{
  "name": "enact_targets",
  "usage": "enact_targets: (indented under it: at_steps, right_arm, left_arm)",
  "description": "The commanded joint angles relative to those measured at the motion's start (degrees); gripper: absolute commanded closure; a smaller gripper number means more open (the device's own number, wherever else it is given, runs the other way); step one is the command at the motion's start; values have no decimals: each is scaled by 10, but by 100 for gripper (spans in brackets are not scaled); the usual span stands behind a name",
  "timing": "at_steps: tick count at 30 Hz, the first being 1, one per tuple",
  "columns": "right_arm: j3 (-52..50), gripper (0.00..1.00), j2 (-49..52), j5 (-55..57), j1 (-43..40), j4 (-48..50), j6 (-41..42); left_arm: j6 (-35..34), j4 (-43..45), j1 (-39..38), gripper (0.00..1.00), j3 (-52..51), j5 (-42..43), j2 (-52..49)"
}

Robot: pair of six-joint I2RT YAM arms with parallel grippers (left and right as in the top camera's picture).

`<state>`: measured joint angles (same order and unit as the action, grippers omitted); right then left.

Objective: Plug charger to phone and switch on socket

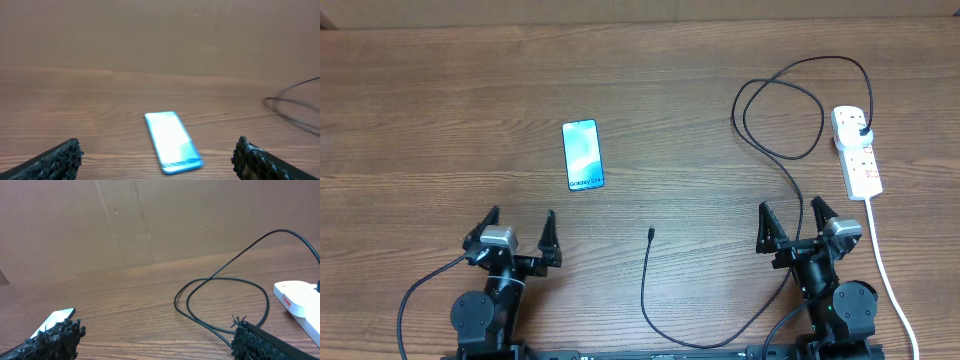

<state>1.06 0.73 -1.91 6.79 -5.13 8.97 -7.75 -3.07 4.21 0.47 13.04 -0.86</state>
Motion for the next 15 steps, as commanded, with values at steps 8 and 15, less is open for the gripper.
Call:
enact_targets:
  at_steps: [8, 15]
  right_arm:
    - [-6, 0, -4, 5, -1, 3, -3]
    - [-6, 0, -4, 6, -1, 3, -3]
  left_arm:
    - [-153, -31, -2, 0, 92, 109, -75]
    - [-108, -137, -2, 0, 322, 201, -318]
